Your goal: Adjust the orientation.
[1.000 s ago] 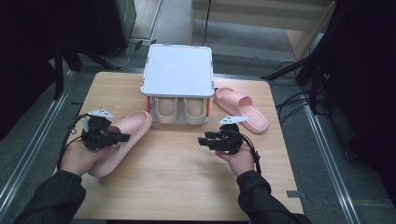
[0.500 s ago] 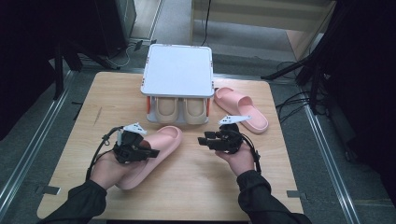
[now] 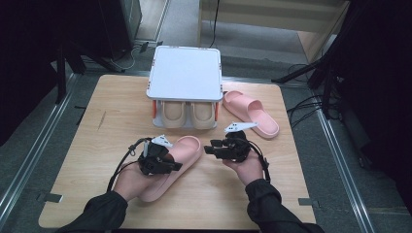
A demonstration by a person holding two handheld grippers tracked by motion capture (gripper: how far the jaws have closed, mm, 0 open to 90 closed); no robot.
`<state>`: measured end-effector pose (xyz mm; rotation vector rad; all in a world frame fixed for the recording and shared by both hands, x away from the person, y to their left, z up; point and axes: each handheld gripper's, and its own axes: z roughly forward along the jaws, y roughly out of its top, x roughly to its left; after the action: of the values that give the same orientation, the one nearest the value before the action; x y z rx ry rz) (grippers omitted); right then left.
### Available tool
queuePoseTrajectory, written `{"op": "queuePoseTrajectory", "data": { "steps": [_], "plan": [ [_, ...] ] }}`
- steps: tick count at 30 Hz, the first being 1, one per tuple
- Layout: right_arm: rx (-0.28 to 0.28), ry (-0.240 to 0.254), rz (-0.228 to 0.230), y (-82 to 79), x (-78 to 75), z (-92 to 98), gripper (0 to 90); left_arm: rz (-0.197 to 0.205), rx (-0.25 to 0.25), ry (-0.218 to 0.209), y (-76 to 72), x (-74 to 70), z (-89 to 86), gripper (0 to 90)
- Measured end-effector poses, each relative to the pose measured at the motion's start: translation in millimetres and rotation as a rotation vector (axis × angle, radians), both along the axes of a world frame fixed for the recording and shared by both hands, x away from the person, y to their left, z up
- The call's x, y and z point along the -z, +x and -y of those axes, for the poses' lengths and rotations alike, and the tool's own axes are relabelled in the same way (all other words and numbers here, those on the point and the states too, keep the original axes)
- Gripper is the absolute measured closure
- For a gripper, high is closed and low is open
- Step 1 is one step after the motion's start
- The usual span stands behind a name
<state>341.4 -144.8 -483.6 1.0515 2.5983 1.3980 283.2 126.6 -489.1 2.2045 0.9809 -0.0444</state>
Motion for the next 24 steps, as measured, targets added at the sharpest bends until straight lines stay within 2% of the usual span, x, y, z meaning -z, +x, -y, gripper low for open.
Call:
{"op": "queuePoseTrajectory", "data": {
  "steps": [1,4,5,6,10,15,18,20,22,23,24],
  "plan": [
    [0.000,0.000,-0.001,-0.9,0.5,0.0,56.9,-0.010,0.009,-0.005,0.2,0.6,0.4,75.7],
    [0.001,-0.004,-0.010,-2.4,1.2,0.0,57.4,-0.008,0.020,-0.003,-0.2,-0.2,-0.9,71.0],
    [0.001,-0.004,-0.010,-2.4,1.2,0.0,57.4,-0.019,0.033,-0.014,-0.4,-0.9,-2.3,71.0],
    [0.000,-0.002,-0.007,-3.9,1.7,0.4,57.9,-0.013,0.040,-0.001,-1.3,-3.0,-4.6,68.9],
    [-0.005,-0.007,-0.008,-7.1,3.6,-1.1,58.7,-0.001,0.043,-0.023,-7.8,-15.0,-19.2,68.1],
    [-0.012,-0.015,-0.012,-11.0,6.7,-5.3,60.8,0.003,0.034,-0.036,-9.9,-26.0,-36.3,71.5],
    [-0.019,-0.016,-0.009,-12.4,8.2,-7.6,62.6,0.004,0.017,-0.048,-10.2,-29.0,-44.1,77.0],
    [-0.027,-0.012,-0.012,-14.4,9.9,-11.0,67.1,0.003,-0.018,-0.031,-7.7,-28.6,-56.2,80.7],
    [-0.031,-0.009,-0.016,-14.7,10.4,-12.0,67.9,0.005,-0.027,-0.023,-5.6,-27.1,-60.4,81.9],
    [-0.031,0.002,-0.032,-15.4,12.1,-14.2,67.9,-0.004,-0.065,-0.027,-0.5,-22.9,-67.1,83.2],
    [-0.033,0.003,-0.037,-15.6,13.1,-15.4,68.0,-0.010,-0.081,-0.036,2.4,-20.8,-70.3,83.9]
  ]
}}
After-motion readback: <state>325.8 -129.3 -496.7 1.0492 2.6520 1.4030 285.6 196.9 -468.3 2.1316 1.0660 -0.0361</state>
